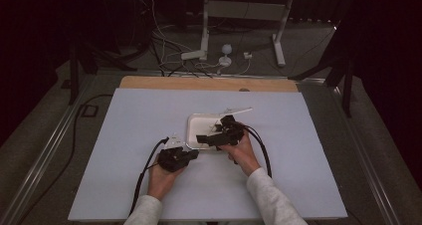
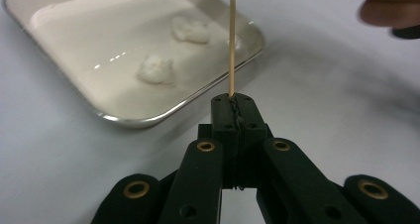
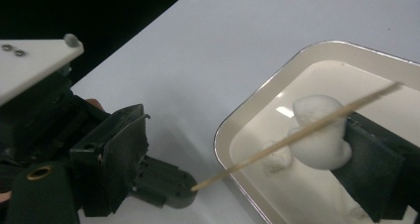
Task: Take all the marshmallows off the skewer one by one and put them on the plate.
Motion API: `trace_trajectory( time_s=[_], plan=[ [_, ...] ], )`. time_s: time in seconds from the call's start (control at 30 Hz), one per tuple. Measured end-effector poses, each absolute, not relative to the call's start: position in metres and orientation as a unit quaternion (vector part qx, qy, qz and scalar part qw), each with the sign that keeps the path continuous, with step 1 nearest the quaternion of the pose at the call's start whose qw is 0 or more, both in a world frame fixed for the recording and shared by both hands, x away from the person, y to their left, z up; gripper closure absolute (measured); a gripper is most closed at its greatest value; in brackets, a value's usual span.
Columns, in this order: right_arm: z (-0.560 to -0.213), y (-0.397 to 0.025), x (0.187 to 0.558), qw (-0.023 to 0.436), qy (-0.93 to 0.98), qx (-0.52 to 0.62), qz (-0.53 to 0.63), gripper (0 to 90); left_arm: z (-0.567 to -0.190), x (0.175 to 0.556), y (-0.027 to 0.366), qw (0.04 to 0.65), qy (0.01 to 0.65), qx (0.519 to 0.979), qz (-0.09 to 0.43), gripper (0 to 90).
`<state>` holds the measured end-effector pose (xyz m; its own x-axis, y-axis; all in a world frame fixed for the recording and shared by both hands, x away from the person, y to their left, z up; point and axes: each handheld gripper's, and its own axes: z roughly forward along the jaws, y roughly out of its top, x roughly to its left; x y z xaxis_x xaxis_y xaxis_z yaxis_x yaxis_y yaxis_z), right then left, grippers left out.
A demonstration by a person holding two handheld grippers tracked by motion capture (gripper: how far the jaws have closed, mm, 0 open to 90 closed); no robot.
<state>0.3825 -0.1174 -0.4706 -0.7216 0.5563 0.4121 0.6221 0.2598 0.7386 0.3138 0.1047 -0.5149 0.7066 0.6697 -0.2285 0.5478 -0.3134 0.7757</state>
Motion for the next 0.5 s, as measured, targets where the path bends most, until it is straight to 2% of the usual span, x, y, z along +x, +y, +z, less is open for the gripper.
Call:
trace_trajectory(
  time_s=[0.3, 0.5],
  plan=[
    [-0.468, -0.127, 0.384, 0.026, -0.785, -0.387, -0.483, 12.0, -0.518, 0.318, 0.11, 0.434, 0.41, 0.799, 0.074, 90.0],
    [-0.464, -0.13, 0.38, 0.013, -0.785, -0.388, -0.483, 11.3, -0.511, 0.318, 0.113, 0.452, 0.422, 0.783, 0.075, 90.0]
  ],
)
